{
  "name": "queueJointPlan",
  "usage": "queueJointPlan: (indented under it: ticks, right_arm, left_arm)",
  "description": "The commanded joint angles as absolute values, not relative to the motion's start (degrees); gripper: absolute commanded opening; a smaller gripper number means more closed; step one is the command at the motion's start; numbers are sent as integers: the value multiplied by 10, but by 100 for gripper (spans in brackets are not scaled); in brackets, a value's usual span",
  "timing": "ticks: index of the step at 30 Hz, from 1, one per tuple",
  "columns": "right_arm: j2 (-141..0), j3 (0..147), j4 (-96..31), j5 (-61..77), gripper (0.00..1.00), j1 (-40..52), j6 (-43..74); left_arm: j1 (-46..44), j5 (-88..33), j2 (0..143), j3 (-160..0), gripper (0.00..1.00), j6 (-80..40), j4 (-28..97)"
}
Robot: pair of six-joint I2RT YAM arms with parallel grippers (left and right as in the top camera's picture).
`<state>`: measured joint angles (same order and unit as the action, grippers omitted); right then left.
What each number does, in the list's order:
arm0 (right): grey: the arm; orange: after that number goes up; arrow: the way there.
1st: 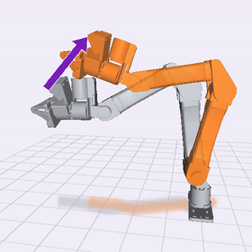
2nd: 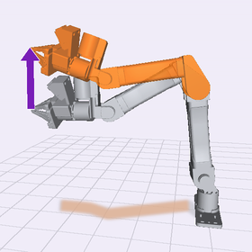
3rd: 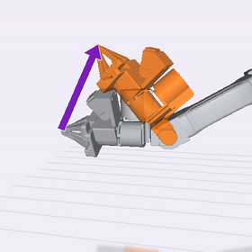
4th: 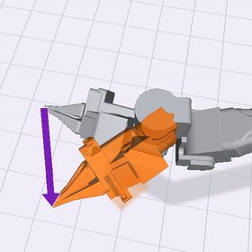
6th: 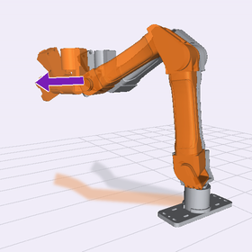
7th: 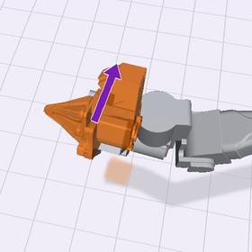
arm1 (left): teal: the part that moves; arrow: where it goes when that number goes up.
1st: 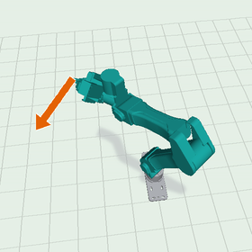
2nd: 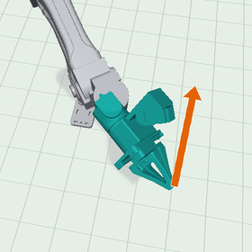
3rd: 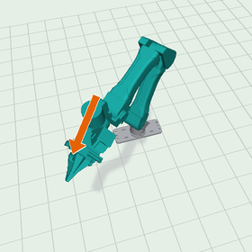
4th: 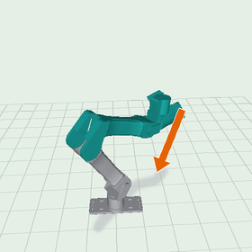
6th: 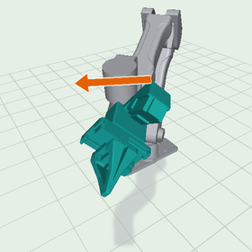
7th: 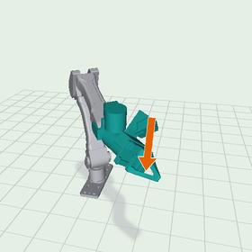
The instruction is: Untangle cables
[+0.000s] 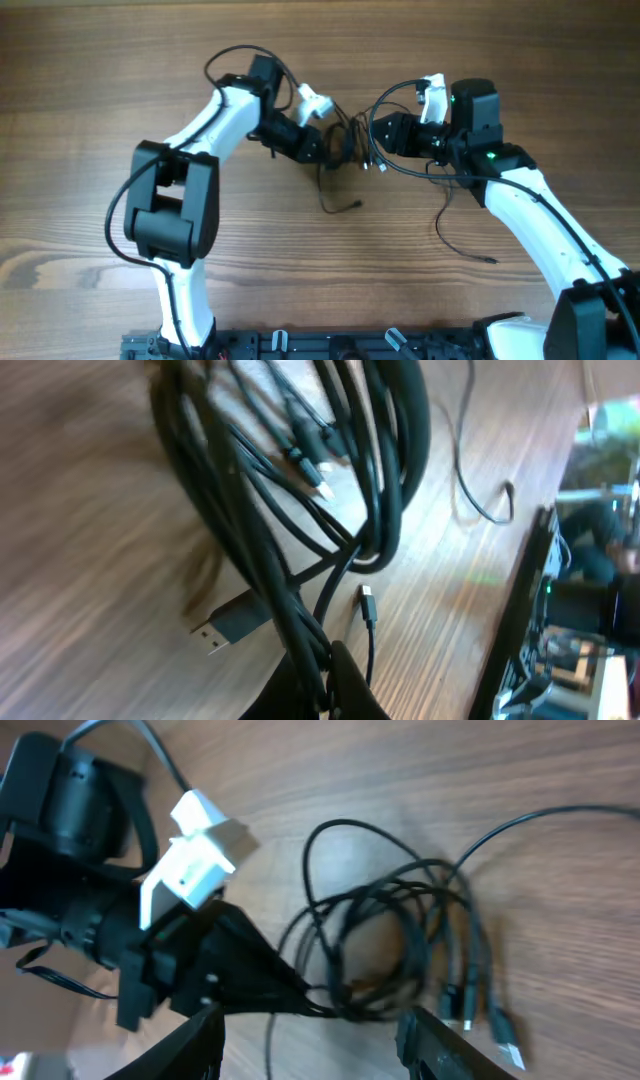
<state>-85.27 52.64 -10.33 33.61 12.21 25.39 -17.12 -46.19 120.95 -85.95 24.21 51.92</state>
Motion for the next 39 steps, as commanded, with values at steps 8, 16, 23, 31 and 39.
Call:
queueJointPlan:
  ticks: [8, 16, 23, 31, 39]
  right_arm:
    - [-871, 532, -119, 328, 53, 126, 239]
    - [-875, 532, -109, 289, 54, 137, 104]
    - [-902, 532, -75, 288, 57, 140, 1]
    - [-945, 532, 26, 287, 57, 141, 0]
    - [-991, 532, 67, 285, 56, 144, 0]
  left_arm:
    - [-224, -450, 1204, -861, 7, 283, 517]
    - [-211, -449, 1204, -861, 5, 201, 481]
    - [-211, -465, 1204, -861, 4, 68, 447]
    - [-216, -480, 1204, -861, 4, 68, 447]
    - [-216, -480, 1204, -861, 4, 68, 447]
